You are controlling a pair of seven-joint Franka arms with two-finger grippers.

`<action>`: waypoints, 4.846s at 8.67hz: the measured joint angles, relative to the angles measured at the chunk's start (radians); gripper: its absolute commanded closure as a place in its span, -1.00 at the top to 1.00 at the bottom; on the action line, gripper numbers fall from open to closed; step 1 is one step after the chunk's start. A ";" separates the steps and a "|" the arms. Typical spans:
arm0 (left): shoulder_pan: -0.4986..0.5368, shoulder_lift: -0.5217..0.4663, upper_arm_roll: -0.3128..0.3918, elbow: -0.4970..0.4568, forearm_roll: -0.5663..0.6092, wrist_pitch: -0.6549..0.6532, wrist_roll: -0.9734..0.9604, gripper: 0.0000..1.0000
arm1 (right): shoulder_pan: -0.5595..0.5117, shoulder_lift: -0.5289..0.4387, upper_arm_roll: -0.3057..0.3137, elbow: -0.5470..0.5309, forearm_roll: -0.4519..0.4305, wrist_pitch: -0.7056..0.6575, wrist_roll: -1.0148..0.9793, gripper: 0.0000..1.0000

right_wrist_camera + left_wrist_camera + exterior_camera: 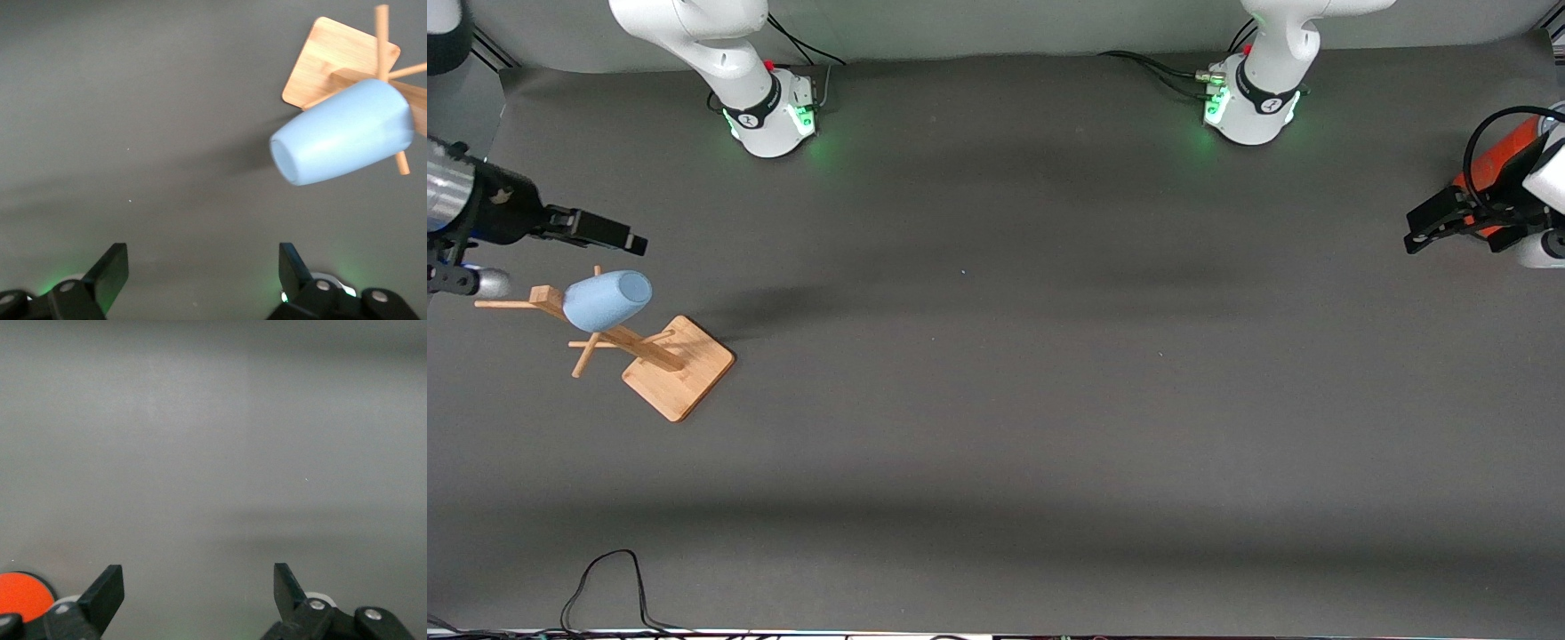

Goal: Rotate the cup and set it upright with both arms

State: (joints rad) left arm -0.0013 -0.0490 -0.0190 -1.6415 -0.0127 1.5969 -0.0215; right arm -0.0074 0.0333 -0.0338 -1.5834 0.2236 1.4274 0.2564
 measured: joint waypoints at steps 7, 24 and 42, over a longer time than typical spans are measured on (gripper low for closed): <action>0.016 0.003 0.003 -0.001 0.000 0.003 0.000 1.00 | -0.030 0.150 -0.104 0.000 0.086 -0.014 0.179 1.00; 0.016 0.005 0.003 -0.002 0.000 0.004 0.000 1.00 | -0.064 0.286 -0.157 0.001 0.228 -0.015 0.387 0.52; 0.016 0.005 0.002 -0.002 0.000 0.004 0.000 1.00 | 0.071 0.284 -0.141 0.005 0.363 -0.015 0.608 0.52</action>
State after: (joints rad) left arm 0.0147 -0.0436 -0.0173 -1.6430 -0.0126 1.6004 -0.0214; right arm 0.0639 0.3175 -0.1744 -1.5788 0.5867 1.4122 0.8646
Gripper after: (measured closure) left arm 0.000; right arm 0.238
